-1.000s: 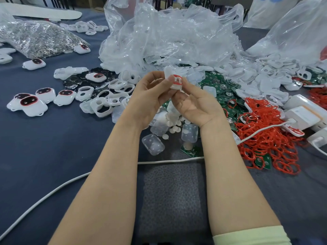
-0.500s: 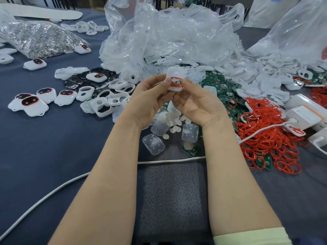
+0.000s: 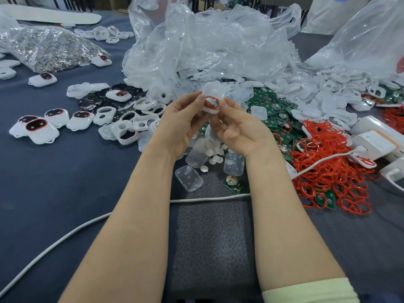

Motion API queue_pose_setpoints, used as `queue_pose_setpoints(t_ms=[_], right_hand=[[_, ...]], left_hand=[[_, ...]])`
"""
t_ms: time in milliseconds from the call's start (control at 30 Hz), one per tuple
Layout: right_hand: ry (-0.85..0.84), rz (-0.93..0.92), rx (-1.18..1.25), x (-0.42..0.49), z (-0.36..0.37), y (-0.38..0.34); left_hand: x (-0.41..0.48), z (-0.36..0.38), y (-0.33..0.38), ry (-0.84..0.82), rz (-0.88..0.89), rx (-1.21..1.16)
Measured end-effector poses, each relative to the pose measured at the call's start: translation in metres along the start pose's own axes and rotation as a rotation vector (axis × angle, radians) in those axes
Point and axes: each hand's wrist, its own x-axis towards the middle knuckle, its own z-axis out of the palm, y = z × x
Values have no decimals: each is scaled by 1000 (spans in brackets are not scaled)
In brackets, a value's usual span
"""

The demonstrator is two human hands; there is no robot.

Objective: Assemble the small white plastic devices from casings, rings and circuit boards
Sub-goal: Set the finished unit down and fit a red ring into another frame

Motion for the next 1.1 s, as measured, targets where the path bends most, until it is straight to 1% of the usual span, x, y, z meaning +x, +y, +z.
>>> queue_pose_setpoints(t_ms=[133,200,267,400,500,633,767,900,967,1000,1033,1100], right_hand=[[-29,38,49,0,1,2],[-31,13,-17,0,1,1],[24,-86,-189,2,2,0],[263,-380,-680,7,5,7],[340,-478,-895,10,6,12],[328,-507,-939,9,7,11],[336,-670,-1076,6,8,13],[334,-724,-1101,5,12,16],[330,-724,-1111,5,14,18],[327,-705,-1115,5,15,18],[323,-673,-1110,6,15,18],[326,-596,-1100,8,15,18]], left_hand=[[-1,-1,3,-62,-50,-147],[-1,-2,4,-71,-67,-189],[0,-2,5,-52,-76,-180],[2,0,-1,66,-23,-1],[3,3,-5,118,8,106],[4,4,-5,124,-13,110],[4,6,-5,119,-20,108],[4,5,-1,124,-63,-24],[3,5,0,140,-65,-51],[3,6,-1,152,-49,-37],[4,6,-3,172,-11,28],[5,7,-7,207,96,294]])
